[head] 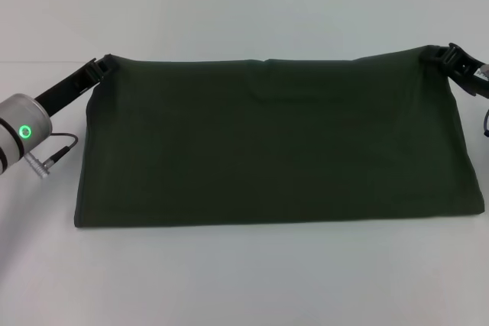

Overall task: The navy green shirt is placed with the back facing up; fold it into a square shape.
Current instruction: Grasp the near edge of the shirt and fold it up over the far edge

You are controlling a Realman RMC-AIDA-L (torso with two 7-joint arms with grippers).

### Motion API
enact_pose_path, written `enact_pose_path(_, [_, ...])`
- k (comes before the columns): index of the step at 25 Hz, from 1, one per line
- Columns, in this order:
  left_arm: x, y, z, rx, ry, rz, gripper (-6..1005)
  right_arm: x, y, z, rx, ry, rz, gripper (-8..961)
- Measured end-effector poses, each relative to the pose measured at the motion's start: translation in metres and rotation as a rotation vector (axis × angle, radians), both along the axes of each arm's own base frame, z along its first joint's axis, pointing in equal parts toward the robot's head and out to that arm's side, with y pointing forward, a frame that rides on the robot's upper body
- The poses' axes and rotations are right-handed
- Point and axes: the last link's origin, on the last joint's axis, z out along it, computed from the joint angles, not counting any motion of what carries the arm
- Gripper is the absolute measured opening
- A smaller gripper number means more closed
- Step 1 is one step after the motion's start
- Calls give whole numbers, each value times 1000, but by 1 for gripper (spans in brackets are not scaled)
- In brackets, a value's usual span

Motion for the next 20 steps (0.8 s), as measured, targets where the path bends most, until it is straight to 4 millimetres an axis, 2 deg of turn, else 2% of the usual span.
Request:
enact_pose_path(15, [1,8,-24,28,110,60,27,-3,11,-9,23,-101,-41,49])
enact_pose_path(20, [0,8,-25,38,119,70,26,-1,11,-11,25,-113,-63,55])
